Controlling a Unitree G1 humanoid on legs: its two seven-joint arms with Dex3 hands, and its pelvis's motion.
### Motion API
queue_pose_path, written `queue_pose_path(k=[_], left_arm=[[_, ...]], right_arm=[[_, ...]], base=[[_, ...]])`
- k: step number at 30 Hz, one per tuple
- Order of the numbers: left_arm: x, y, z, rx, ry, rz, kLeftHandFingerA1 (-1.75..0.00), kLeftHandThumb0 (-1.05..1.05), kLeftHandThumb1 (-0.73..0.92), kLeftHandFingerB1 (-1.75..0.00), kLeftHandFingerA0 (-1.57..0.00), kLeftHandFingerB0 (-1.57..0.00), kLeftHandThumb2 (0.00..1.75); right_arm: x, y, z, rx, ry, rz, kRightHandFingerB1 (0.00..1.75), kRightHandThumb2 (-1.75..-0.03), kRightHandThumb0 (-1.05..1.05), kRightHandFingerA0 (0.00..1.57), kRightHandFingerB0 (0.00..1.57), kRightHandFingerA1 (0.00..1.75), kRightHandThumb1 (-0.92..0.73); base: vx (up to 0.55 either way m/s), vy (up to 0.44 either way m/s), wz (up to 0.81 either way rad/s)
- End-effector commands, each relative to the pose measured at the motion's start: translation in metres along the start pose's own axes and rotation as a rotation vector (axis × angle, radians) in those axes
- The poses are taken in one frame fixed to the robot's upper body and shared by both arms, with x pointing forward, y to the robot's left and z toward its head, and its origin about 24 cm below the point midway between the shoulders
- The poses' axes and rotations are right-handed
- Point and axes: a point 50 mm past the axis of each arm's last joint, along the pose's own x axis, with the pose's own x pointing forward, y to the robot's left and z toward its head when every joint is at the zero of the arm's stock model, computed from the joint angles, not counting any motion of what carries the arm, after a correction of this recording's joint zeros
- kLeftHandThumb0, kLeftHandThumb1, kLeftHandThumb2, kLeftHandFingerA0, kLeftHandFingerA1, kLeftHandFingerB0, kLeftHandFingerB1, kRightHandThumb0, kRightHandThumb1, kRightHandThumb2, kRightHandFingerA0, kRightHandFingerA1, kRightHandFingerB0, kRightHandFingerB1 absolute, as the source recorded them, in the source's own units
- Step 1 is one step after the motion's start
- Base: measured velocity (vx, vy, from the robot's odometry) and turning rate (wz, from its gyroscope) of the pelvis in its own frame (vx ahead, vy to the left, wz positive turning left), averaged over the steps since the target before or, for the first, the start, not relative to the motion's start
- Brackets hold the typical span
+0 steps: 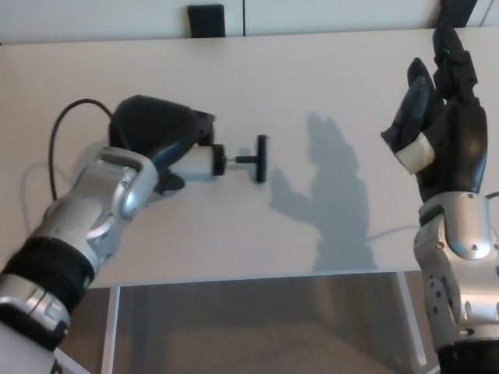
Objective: The robot walks towards a desk on which an air pump is kept in the middle. It lifts it up and holds it with its left hand and uses its right hand to compress it by pushing its handle inwards.
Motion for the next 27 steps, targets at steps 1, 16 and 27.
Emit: queue_pose_path(k=[1, 16, 27], left_arm=[[0.002, -0.011, -0.015, 0.027, 0.045, 0.020, -1.65, -0.32, 0.83, -1.23, -0.67, -0.56, 0.65], [0.019, -0.014, 0.005, -0.130, 0.073, -0.284, 0.00, -0.96, 0.49, 0.00, 0.00, 0.00, 0.88], [0.023, 0.034, 0.023, -0.086, -0.102, -0.193, 0.00, -1.03, 0.76, 0.00, 0.00, 0.00, 0.63]], right_arm=[[-0.009, -0.014, 0.008, -0.005, -0.038, -0.013, 0.12, -1.10, -0.86, 0.00, 0.00, 0.13, -0.78], [-0.018, -0.008, 0.038, 0.010, -0.148, 0.033, 0.13, -1.09, -0.87, 0.07, 0.06, 0.16, -0.79], [-0.022, -0.006, 0.036, -0.001, -0.130, 0.044, 0.11, -1.08, -0.87, 0.03, 0.03, 0.15, -0.78]], base=[[0.00, 0.000, 0.00], [0.00, 0.000, 0.00], [0.00, 0.000, 0.00]])
